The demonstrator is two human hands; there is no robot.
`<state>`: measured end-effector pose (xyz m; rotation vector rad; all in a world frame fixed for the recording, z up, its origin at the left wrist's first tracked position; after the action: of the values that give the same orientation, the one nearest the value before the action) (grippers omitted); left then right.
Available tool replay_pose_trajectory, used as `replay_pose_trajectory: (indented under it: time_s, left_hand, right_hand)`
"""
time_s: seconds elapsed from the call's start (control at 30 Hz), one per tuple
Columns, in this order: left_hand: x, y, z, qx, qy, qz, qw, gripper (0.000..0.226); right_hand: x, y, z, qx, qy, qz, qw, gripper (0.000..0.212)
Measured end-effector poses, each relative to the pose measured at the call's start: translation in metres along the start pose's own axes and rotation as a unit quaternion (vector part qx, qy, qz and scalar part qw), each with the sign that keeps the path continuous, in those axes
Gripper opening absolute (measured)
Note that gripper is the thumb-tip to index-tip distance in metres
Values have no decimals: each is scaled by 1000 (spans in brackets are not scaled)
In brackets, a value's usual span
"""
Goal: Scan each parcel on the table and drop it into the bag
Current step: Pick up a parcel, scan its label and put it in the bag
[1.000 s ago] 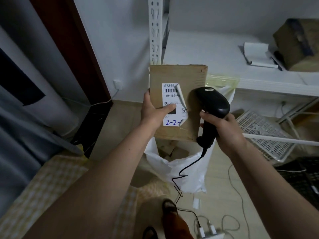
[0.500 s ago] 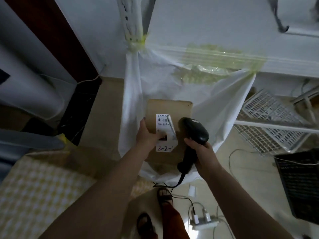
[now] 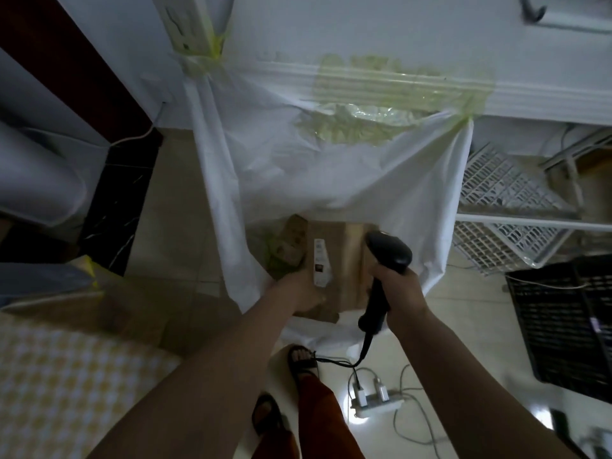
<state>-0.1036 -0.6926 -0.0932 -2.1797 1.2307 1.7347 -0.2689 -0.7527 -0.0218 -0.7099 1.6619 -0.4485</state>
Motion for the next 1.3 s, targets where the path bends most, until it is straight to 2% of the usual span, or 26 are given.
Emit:
replay_pose_trajectory:
  time_s: [0.07, 0.17, 0.27, 0.33, 0.4, 0.5, 0.57, 0.63, 0.7, 0.77, 0.83, 0.9, 1.0, 1.2, 1.3]
  left_hand:
    - [-10, -17, 22, 151, -80, -36, 985, 50]
    - [-29, -37, 40, 228, -158, -83, 957, 45]
    - [-39, -45, 36, 227, -146, -101, 958, 47]
    - [-45, -45, 31, 239, -136, -103, 956, 50]
    - [-55, -41, 22, 238, -103, -92, 961, 47]
    - [-73, -28, -3, 238, 31, -38, 970, 39]
    - [-89, -27, -18, 276, 119, -7, 954, 36]
    - [-108, -34, -32, 291, 196, 8, 937, 35]
    - [-127, -49, -40, 274, 242, 22, 931, 33]
    - [-152, -68, -46, 244, 274, 22, 930, 32]
    - [-177, -95, -49, 213, 295, 8, 931, 31]
    - [-200, -131, -43, 204, 287, -25, 936, 35]
    - [-241, -195, -28, 188, 290, -77, 935, 38]
    - [-340, -303, 15, 86, 315, -190, 926, 46]
    - [-390, -342, 48, 34, 347, -257, 901, 48]
  right_hand:
    - [0, 4, 3, -9, -11, 8, 1000, 5]
    - [-7, 6, 16, -23, -47, 5, 999, 10]
    - [-19, 8, 30, -16, -82, 3, 997, 23]
    - [-26, 9, 37, -22, -100, -3, 995, 22]
    - [-34, 12, 45, -31, -115, -7, 993, 18]
    - [-52, 10, 57, -42, -131, -24, 990, 21]
    - [-65, 9, 67, -65, -140, -45, 987, 30]
    - [-83, 9, 79, -79, -160, -54, 982, 24]
    - [-103, 12, 93, -91, -186, -53, 977, 13]
    - [-128, 13, 108, -108, -205, -63, 971, 11]
    - [-154, 15, 125, -137, -224, -86, 961, 18]
    - [-184, 22, 145, -169, -256, -106, 946, 22]
    - [-226, 41, 177, -212, -296, -131, 922, 18]
    - [-319, 95, 233, -317, -390, -171, 847, 15]
    - [-369, 123, 253, -371, -445, -196, 791, 9]
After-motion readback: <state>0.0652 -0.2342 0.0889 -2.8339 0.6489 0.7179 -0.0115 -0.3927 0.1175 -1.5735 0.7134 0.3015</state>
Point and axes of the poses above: each hand's wrist, its own x-axis towards the middle knuckle, its own z-axis out of the palm, y = z × x, the point moved 9 cm from there along x, towards the middle knuckle, and after that the axes turned 1 degree about y, right-handed, at the moved point
